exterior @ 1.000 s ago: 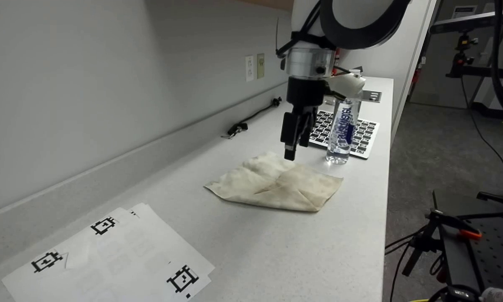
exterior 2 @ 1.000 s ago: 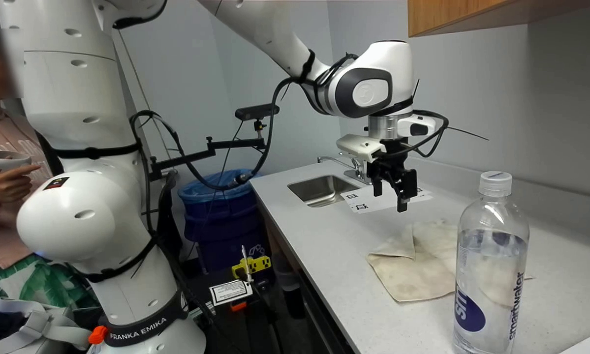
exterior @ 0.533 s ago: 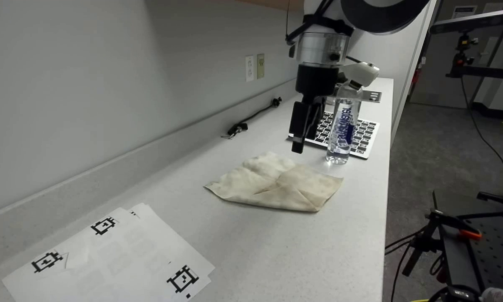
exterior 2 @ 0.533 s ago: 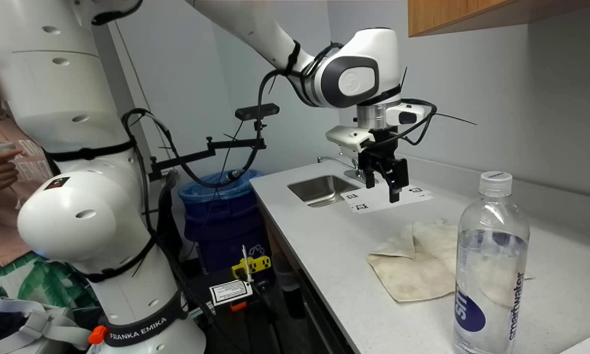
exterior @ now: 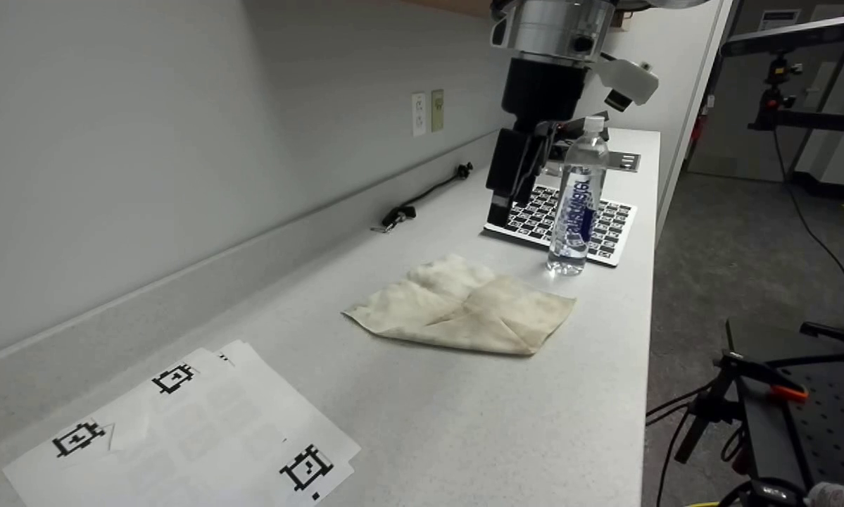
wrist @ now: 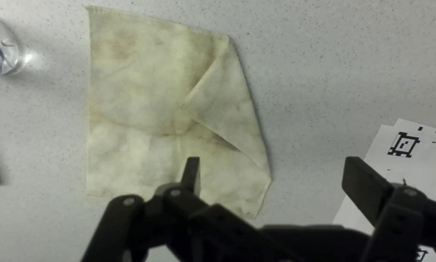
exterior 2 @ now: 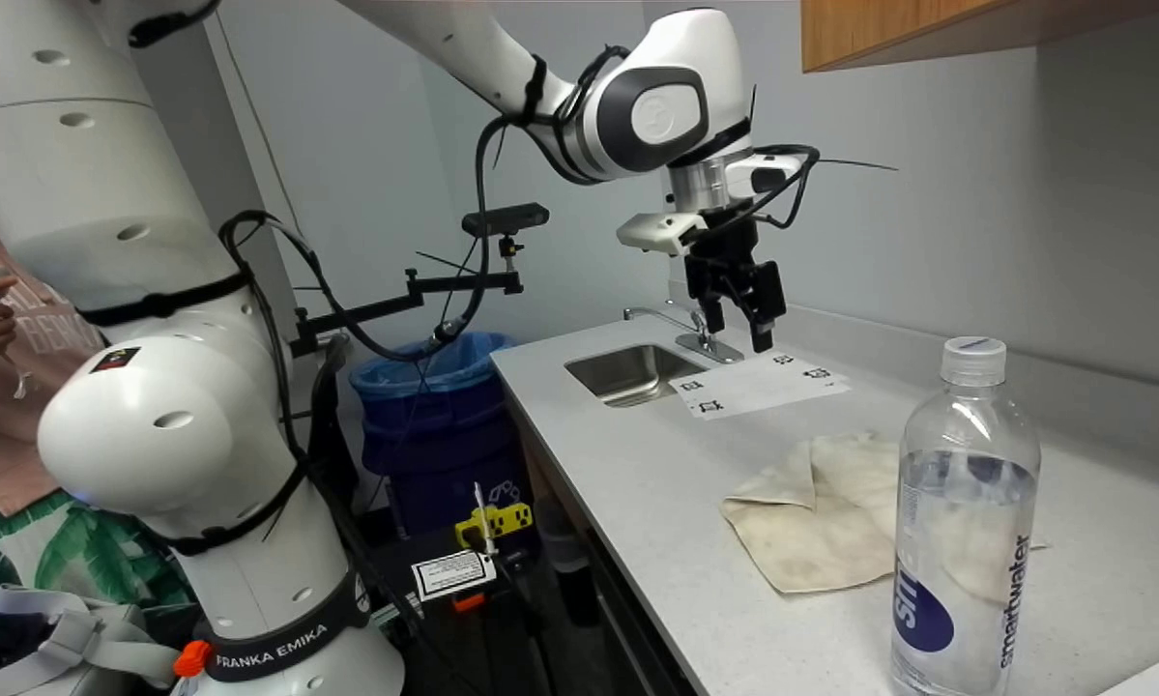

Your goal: Wipe the table with the white cloth

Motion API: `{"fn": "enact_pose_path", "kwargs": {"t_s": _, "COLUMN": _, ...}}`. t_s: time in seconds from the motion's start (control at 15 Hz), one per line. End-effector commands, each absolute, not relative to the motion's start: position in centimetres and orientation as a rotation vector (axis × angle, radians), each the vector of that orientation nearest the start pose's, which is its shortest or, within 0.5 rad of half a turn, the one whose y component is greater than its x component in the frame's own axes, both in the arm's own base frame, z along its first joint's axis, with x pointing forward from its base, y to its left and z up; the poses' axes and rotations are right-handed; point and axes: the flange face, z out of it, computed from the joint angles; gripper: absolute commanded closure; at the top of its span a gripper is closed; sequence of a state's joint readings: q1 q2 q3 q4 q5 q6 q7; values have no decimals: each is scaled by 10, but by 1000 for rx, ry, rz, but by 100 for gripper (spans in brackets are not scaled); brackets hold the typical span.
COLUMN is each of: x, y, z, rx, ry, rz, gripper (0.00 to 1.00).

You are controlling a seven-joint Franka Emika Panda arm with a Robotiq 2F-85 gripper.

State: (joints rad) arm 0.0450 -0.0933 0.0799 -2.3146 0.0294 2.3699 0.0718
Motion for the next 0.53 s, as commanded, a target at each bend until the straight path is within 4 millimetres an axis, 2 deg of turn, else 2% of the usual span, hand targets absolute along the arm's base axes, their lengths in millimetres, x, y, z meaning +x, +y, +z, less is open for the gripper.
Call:
{"fn": "enact_pose_path", "kwargs": {"t_s": 0.0, "x": 506, "y": 67, "z": 401, "rx": -3106, "ry": -51, "rz": -240, "gripper": 0}}
{"fn": "enact_pose_path", "kwargs": {"t_s": 0.13, "x": 502, "y": 70, "z": 406, "rx": -3109, "ry": -51, "rz": -257, "gripper": 0}}
{"fn": "enact_pose_path", "kwargs": {"t_s": 0.47, "x": 499, "y": 70, "z": 405, "rx": -3111, "ry": -52, "rz": -255, "gripper": 0}}
